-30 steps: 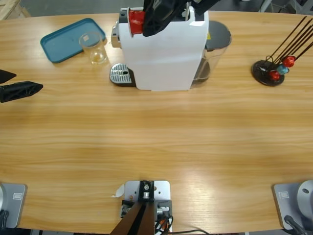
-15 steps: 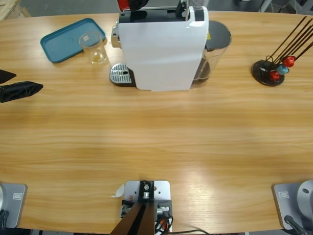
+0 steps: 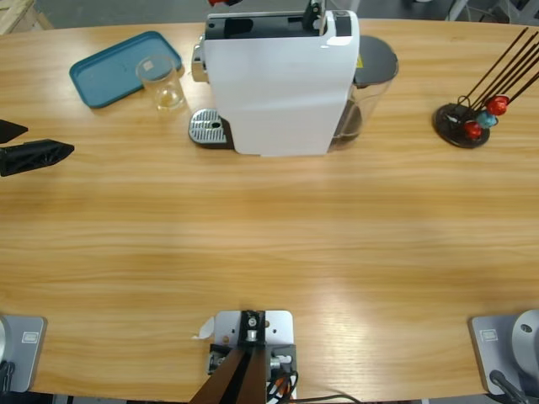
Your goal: Pour coffee
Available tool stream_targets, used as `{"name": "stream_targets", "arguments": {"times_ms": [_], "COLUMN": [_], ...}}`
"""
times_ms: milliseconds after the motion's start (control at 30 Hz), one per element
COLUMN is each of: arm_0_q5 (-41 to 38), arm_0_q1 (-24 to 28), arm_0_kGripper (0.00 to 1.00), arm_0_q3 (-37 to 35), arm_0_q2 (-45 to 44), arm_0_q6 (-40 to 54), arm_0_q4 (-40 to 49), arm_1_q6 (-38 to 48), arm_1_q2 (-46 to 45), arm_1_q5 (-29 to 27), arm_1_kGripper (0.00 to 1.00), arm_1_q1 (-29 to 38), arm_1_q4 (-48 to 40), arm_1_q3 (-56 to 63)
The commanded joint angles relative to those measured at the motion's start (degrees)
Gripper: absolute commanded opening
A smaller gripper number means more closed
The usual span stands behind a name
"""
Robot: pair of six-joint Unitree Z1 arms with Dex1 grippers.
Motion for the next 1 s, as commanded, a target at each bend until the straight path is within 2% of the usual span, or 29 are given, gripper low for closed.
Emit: {"name": "stream_targets", "arguments": {"times_ms": [33, 467, 1000], "arm_0_q5": [-0.6, -0.6, -0.6], "arm_0_q1": [-0.3, -0.3, -0.3], "arm_0_kGripper": [0.936, 0.936, 0.936], "arm_0_q3": [2.4, 2.4, 2.4], "arm_0_q2": [-1.1, -1.1, -0.9], "arm_0_q6": [0.7, 0.7, 0.7], "arm_0_q4": [-0.9, -0.9, -0.9], "arm_1_q6": [-1.0, -0.9, -0.9], "arm_1_q2": [3.0, 3.8, 3.8], "arm_1_q5": [-0.3, 2.1, 2.1], "arm_1_kGripper": [0.0, 0.0, 0.0], "arm_1_q1": [-1.3, -1.3, -2.6], "arm_1_q4": [-0.2, -2.4, -4.5], "arm_1_q3": [0.5, 5.1, 7.0]}}
